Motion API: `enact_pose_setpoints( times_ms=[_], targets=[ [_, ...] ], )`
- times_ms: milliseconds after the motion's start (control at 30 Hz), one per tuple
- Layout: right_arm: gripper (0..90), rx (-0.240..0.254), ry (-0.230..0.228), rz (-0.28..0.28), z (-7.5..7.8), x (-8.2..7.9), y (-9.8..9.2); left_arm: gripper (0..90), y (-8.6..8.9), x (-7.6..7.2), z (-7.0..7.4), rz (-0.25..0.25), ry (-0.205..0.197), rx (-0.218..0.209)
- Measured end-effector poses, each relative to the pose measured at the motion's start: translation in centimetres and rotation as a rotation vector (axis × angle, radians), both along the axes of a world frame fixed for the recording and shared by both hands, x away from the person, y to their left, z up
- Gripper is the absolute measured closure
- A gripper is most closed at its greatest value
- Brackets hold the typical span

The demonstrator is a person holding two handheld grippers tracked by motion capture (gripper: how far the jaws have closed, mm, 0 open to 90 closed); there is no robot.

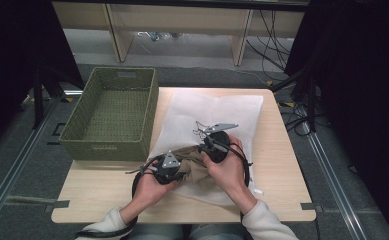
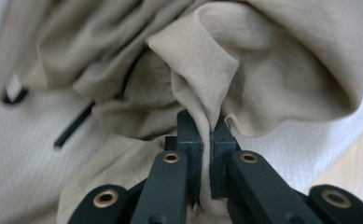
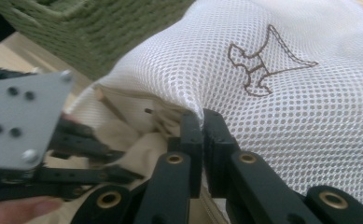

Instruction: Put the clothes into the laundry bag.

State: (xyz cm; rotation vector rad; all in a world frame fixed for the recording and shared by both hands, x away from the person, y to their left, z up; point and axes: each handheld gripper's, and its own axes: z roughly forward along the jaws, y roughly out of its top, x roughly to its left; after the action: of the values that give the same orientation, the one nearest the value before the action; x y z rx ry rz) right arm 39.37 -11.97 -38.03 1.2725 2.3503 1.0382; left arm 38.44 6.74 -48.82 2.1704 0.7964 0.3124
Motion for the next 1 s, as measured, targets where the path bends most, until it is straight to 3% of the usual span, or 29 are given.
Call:
enact_pose_setpoints(
  times_ms=[67,100,167,233,267,300,333,367,500,533,567,600,633,667,700,733,767,867,900,933,967,1000],
  targets=[
    [88.5,-0.008,-0.018,0.028,0.2,-0.1,0.1,86.3,-0.4,0.2,0.5,0.006,-0.022,-0.021],
    [88.5,0.008,0.006,0.011,0.4,-0.4,0.3,86.3,-0.4,0.2,0.5,0.006,-0.022,-0.021],
    [88.5,0.014,-0.022,0.033,0.7,-0.6,0.4,86.4,-1.0,0.4,1.3,0.027,-0.050,-0.074],
    [88.5,0.050,-0.016,0.027,1.1,-0.9,0.6,86.5,-1.2,0.7,2.0,0.033,-0.078,-0.096],
    [88.5,0.025,-0.059,0.050,1.4,-0.9,0.4,86.5,-1.3,0.8,2.4,0.043,-0.095,-0.109],
    [88.5,0.043,-0.039,0.036,1.6,-1.2,0.5,86.5,-1.4,0.9,2.7,0.051,-0.105,-0.117],
    [88.5,0.047,-0.058,0.037,1.9,-1.2,0.4,86.5,-1.5,1.0,2.9,0.064,-0.121,-0.131],
    [88.5,0.051,-0.048,0.027,2.1,-1.4,0.3,86.4,-1.6,1.2,3.0,0.072,-0.133,-0.135],
    [88.5,0.052,-0.079,0.034,2.1,-0.9,-0.2,85.3,-1.9,1.9,1.8,0.077,-0.145,-0.081],
    [88.5,0.064,-0.058,0.009,2.0,-1.0,-0.2,84.4,-2.0,2.0,1.2,0.079,-0.142,-0.078],
    [88.5,0.043,-0.055,0.005,1.9,-0.9,-0.3,83.0,-2.2,2.0,0.6,0.079,-0.138,-0.077],
    [88.4,0.047,-0.043,0.001,1.7,-0.7,-0.3,81.3,-2.2,2.0,0.2,0.062,-0.137,-0.043],
    [88.5,0.042,-0.033,-0.008,1.6,-0.6,-0.4,79.6,-2.3,2.0,-0.2,0.064,-0.129,-0.037],
    [88.5,0.045,-0.031,-0.021,1.4,-0.5,-0.3,78.0,-2.4,1.9,-0.5,0.058,-0.135,-0.049],
    [88.5,0.037,-0.030,0.001,1.3,-0.3,-0.5,76.4,-2.4,1.8,-0.5,0.058,-0.130,-0.041],
    [88.5,0.048,-0.020,-0.017,1.2,-0.4,-0.4,74.6,-2.4,1.8,-0.6,0.056,-0.139,-0.043],
    [88.5,0.019,-0.046,0.013,1.2,-0.1,-0.7,72.1,-2.5,1.7,-0.6,0.056,-0.135,-0.056],
    [88.5,0.038,-0.018,-0.020,1.1,-0.2,-0.5,63.0,-2.3,1.6,-0.5,0.028,-0.125,-0.023],
    [88.5,0.028,-0.018,-0.020,1.1,-0.2,-0.5,59.2,-2.4,1.4,-0.5,0.037,-0.125,-0.036],
    [88.5,0.014,-0.043,0.001,1.0,-0.1,-0.6,55.4,-2.3,1.4,-0.5,0.032,-0.129,-0.027],
    [88.4,0.019,-0.009,-0.017,1.0,-0.3,-0.5,51.9,-2.1,1.3,-0.4,0.022,-0.117,-0.026],
    [88.4,0.019,-0.009,-0.017,1.0,-0.3,-0.5,48.2,-2.1,1.3,-0.4,0.022,-0.117,-0.026]
  ],
)
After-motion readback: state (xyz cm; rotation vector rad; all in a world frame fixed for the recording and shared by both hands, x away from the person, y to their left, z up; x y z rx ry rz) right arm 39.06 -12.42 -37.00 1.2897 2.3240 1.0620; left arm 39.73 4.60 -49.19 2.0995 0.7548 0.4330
